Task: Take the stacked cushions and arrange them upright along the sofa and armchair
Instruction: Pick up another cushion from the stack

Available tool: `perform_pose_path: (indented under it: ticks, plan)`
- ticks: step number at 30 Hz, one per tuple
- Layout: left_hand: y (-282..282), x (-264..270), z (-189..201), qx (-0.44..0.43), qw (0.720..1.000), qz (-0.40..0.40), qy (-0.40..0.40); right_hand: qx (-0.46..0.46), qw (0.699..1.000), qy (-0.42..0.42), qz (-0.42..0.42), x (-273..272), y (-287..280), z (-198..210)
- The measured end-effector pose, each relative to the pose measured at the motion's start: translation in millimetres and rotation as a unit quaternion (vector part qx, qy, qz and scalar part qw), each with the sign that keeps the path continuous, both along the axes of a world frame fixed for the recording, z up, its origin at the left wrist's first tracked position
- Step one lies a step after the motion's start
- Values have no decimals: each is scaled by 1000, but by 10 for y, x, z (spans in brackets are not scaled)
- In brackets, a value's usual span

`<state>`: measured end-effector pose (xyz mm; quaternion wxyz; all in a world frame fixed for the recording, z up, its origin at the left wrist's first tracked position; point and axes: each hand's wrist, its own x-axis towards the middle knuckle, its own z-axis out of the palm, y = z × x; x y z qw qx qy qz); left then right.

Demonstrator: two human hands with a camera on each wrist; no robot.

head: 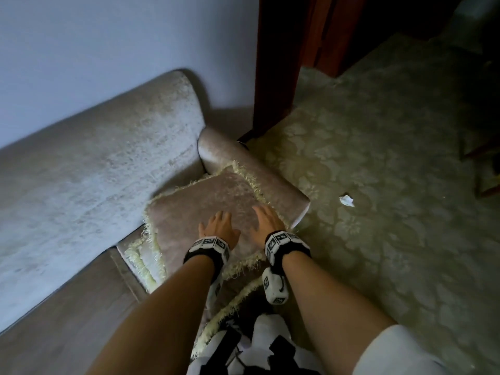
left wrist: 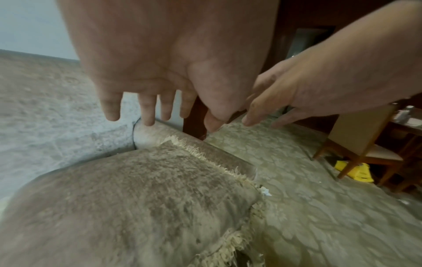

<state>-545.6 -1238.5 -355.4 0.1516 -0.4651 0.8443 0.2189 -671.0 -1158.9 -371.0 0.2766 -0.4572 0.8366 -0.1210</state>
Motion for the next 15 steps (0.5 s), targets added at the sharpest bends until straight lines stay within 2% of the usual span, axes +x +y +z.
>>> perform_pose_path:
  ticks: [7,11,15]
  plan:
    - [-89,213,-55,-12,994,103,-30,40,990,-42,128,15,-337,-211]
    - [-30,389,-264,6,986,162,-44,122,973,-5,197,97,-452,-366]
    - [123,519,-568,21,979,190,-66,151,956,17,249,158,-480,-636]
